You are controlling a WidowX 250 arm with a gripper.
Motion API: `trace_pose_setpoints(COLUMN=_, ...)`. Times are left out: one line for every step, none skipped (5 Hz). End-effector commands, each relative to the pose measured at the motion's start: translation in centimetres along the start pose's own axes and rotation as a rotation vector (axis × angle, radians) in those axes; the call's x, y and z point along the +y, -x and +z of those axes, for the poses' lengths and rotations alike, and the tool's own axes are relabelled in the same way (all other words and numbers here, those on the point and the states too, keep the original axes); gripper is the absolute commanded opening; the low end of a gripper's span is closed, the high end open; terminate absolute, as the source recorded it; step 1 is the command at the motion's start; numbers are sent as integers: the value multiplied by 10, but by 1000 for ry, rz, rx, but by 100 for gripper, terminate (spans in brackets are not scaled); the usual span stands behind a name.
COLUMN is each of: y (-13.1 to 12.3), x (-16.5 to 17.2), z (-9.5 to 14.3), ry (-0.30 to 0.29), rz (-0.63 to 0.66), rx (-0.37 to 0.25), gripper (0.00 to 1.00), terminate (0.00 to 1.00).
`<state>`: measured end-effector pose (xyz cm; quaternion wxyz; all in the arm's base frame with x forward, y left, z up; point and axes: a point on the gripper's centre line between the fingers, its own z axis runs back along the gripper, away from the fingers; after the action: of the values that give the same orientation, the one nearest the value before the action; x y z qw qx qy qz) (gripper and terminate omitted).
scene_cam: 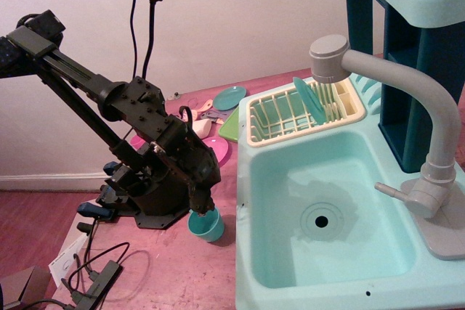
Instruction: Put cup from anywhere into sink
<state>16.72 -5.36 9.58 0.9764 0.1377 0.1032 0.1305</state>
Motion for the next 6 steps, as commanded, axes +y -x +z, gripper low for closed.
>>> trace_pose_setpoints(y=0, x=0, z=0, ry=0, rz=0, rx=0, gripper=100, terminate=0)
trace_pose_setpoints(y=9, x=-2, z=-9, ry=-10, rz=-17, rx=14, gripper=100, terminate=0)
trace_pose_setpoints(y=10, x=-8, z=-18, ry=-7, rz=-57, rx=30, gripper=100, terminate=0)
trace_pose_setpoints(y=8, x=-14, z=-26, ry=1, rz=-98, rx=47, gripper=100, terminate=0)
trace_pose_setpoints(y=6, x=-24, z=-34, ry=8, rz=-125, rx=57, gripper=100, terminate=0)
trace_pose_setpoints(y=-1, x=-36, z=-47, ry=21, rz=-177, rx=67, gripper=100, terminate=0)
